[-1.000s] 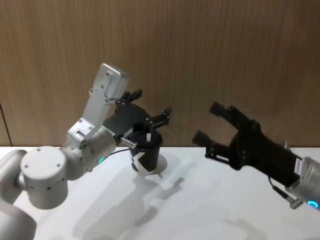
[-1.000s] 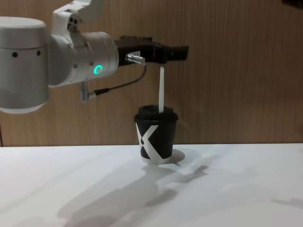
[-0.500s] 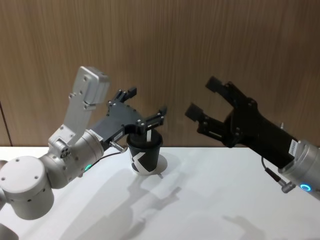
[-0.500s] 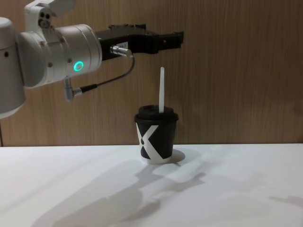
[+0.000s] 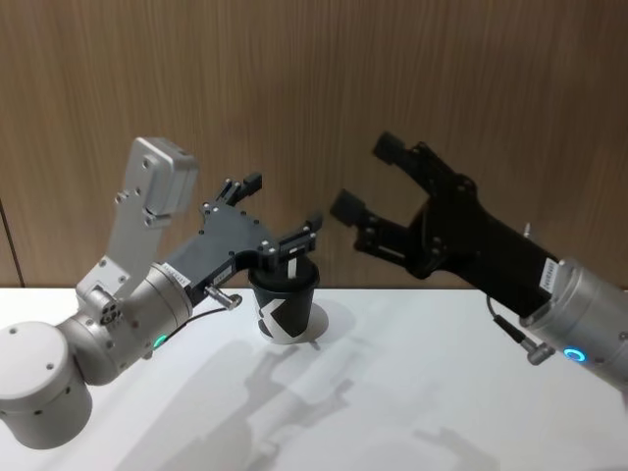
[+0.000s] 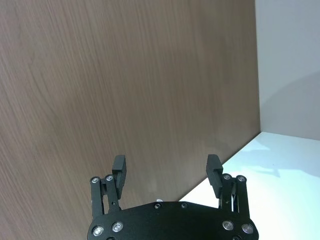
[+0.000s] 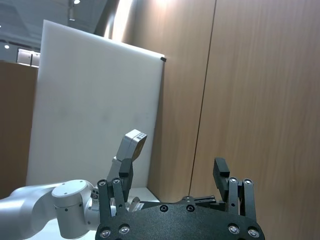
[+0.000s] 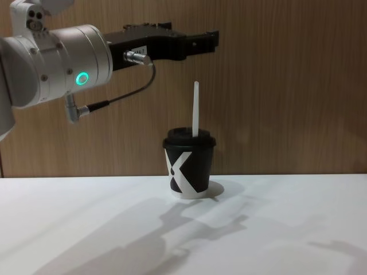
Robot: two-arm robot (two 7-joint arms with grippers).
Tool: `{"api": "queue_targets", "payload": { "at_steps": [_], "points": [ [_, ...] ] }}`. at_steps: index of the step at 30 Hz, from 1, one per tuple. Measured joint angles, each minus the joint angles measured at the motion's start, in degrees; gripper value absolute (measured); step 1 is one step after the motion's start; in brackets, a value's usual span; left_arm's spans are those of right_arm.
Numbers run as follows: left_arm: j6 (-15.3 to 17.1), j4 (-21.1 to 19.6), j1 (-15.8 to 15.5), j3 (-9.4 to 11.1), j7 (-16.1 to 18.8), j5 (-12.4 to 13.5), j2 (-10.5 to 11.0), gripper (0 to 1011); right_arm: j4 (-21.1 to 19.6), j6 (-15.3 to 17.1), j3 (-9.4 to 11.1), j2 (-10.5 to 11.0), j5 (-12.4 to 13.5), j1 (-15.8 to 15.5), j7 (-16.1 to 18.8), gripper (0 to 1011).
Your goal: Pick up the straw with one hand, pass it to the other hand, and insert it into the cup.
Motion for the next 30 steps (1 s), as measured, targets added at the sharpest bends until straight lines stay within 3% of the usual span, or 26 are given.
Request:
{"api": "queue_targets", "payload": {
  "at_steps": [13,30],
  "points": [
    [0.67,-3.24,1.98,-0.38,-0.25,-0.68,0.27,1002,-0.18,0.48,-2.39,-0.19,-0.50,1.64,-0.16,1001],
    [1.18,-4.72,2.77,-0.41,-0.28,-1.07,0.36,1002,0.06,0.45,-3.51,-0.08,-0.61,2.47,0.16,1001]
  ]
}}
